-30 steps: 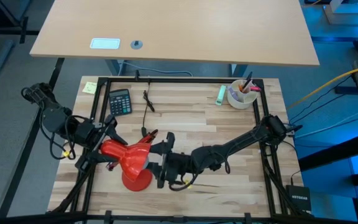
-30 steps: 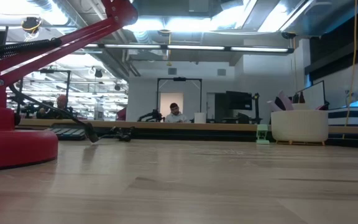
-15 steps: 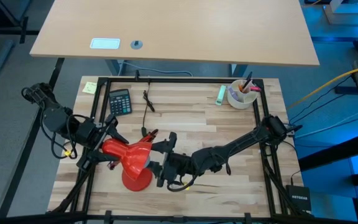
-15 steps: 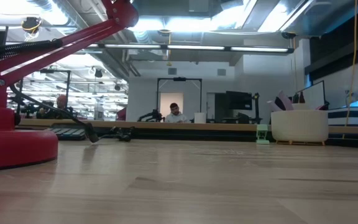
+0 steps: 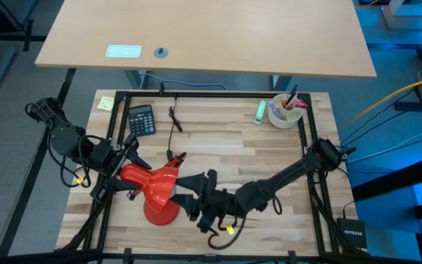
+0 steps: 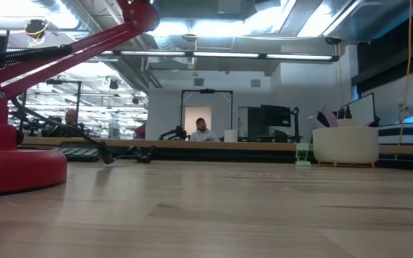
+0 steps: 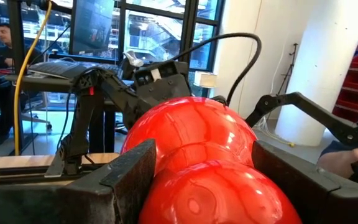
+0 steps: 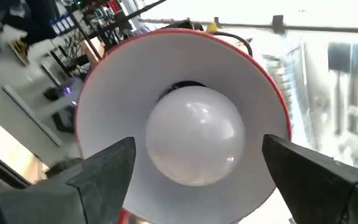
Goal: Screw lightbulb
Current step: Insert the light bulb into the orange desk lamp
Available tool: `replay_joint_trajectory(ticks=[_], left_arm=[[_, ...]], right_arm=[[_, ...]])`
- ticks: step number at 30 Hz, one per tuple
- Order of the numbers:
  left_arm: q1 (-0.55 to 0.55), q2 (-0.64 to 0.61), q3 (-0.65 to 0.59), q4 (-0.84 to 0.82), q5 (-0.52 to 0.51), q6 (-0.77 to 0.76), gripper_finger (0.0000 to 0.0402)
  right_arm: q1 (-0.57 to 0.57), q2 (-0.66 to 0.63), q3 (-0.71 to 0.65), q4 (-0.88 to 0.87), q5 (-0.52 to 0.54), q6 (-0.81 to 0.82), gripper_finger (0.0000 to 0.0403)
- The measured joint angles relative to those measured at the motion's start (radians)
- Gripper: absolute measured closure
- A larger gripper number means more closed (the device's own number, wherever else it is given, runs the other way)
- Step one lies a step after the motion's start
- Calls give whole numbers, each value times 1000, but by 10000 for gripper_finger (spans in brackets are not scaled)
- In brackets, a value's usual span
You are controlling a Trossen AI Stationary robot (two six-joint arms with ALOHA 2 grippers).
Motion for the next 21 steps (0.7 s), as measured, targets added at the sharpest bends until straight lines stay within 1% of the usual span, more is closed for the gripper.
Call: replay_joint_trajectory(ticks=[3,5,9,11,15,21], left_arm=[[0,0,0,0,1,0,149],[0,0,0,0,4,0,149],[0,0,0,0,4,-4,149],[0,0,0,-1,5,-5,149],[0,0,0,-2,5,-5,149],[0,0,0,-3,6,-7,149]], right_arm=[[-10,3,0,-22,-61,-107,59],[-23,7,0,-14,-70,-187,65],[-40,7,0,-10,-88,-269,74],[-45,7,0,0,-119,-305,80],[-45,7,0,9,-187,-348,91],[-56,7,0,8,-187,-354,106]])
